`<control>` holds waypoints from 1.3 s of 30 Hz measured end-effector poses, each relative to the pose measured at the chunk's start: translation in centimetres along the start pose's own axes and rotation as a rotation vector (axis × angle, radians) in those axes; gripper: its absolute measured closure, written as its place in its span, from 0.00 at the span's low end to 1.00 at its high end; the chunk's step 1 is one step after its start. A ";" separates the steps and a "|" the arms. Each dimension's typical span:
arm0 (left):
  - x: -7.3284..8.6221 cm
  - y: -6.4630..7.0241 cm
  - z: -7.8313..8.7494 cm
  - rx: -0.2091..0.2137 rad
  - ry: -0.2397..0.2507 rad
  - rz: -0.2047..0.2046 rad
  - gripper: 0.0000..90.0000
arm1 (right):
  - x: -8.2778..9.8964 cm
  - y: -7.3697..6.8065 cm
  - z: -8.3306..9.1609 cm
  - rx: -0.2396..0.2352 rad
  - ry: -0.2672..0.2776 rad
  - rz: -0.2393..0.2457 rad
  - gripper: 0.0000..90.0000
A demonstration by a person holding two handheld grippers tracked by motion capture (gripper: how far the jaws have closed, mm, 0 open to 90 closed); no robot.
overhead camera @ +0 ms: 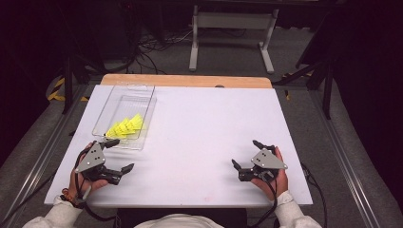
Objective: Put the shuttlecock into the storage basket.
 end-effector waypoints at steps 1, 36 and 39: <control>0.0 0.0 0.0 0.004 0.000 -0.004 0.04 | 0.0 0.0 0.0 0.001 0.001 0.004 0.04; 0.1 -0.1 -0.4 -0.006 -0.013 -0.021 0.05 | -0.2 0.0 0.0 0.013 0.010 0.000 0.03; 0.1 -0.2 -0.4 -0.012 -0.014 -0.015 0.05 | -0.2 0.0 -0.1 0.005 0.009 -0.004 0.03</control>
Point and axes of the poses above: each handheld gripper's, and its own axes: z roughly backward along the jaws, x roughly out of its underside, y roughly to its right, the point moved 5 cm from there along -z, roughly forward along the jaws, and after that the axes turned 12 degrees about x, right-handed, at the moved point
